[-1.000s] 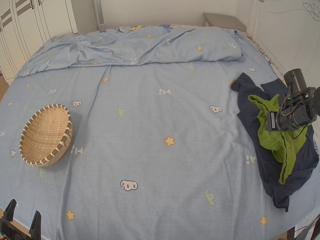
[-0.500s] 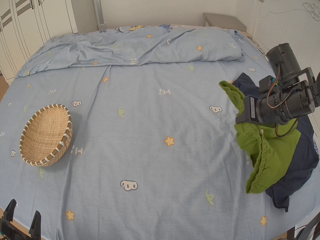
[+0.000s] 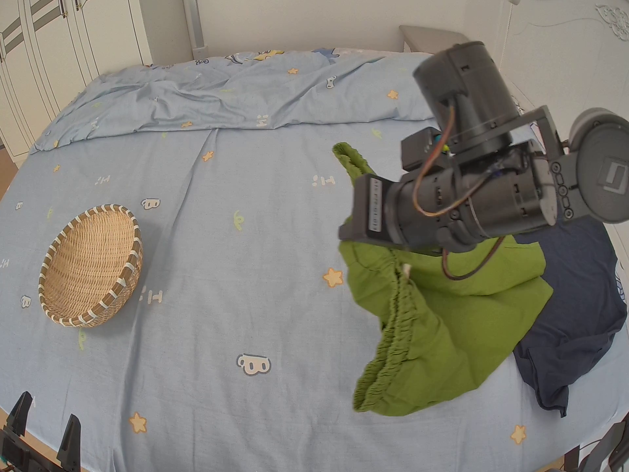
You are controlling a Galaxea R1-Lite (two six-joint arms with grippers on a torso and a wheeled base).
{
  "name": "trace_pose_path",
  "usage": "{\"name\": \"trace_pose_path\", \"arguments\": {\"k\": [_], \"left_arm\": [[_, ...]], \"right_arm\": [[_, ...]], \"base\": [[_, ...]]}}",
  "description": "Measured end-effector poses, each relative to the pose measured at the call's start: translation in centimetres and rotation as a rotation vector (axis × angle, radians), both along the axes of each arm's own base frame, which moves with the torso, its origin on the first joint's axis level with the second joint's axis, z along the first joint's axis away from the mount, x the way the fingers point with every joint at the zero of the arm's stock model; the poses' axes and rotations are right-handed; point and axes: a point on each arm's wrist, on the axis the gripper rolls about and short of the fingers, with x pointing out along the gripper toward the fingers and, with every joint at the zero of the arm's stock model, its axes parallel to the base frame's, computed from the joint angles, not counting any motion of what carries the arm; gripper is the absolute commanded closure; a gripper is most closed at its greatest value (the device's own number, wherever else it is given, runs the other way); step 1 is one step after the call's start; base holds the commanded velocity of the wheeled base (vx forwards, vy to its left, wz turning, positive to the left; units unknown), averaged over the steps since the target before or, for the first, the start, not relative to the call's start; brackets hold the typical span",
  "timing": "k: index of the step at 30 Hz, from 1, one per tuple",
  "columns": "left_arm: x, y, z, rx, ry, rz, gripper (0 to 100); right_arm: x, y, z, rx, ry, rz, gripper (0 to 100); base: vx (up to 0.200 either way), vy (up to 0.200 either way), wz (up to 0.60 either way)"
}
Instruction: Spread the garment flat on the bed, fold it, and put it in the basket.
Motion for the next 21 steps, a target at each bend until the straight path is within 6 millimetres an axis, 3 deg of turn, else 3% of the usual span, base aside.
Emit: {"name": "trace_pose_path", "arguments": {"k": [5,10,18,19,21], "left_arm": [[0.0,0.0,0.0,0.0,0.0,0.0,0],[0.0,0.0,0.0,0.0,0.0,0.0,0],[0.0,0.0,0.0,0.0,0.0,0.0,0],[0.0,0.0,0.0,0.0,0.0,0.0,0],[0.0,0.0,0.0,0.0,0.0,0.0,0]], "right_arm": [[-0.3,4.0,-0.4,0.043,0.002,0.053,100],[0.4,6.7,-0.9,0.111,-0.049,0.083,100],[1.4,7.7,-2.3,0.077,-0.065,0.112,100],[1.5,7.8,-2.4,0.075,-0.064,0.112,0],[1.7,8.1,-2.7,0.068,-0.06,0.112,0]], "base": [[0.0,0.0,0.0],[0.0,0.0,0.0],[0.0,0.0,0.0],[0.0,0.0,0.0],[0.0,0.0,0.0]]}}
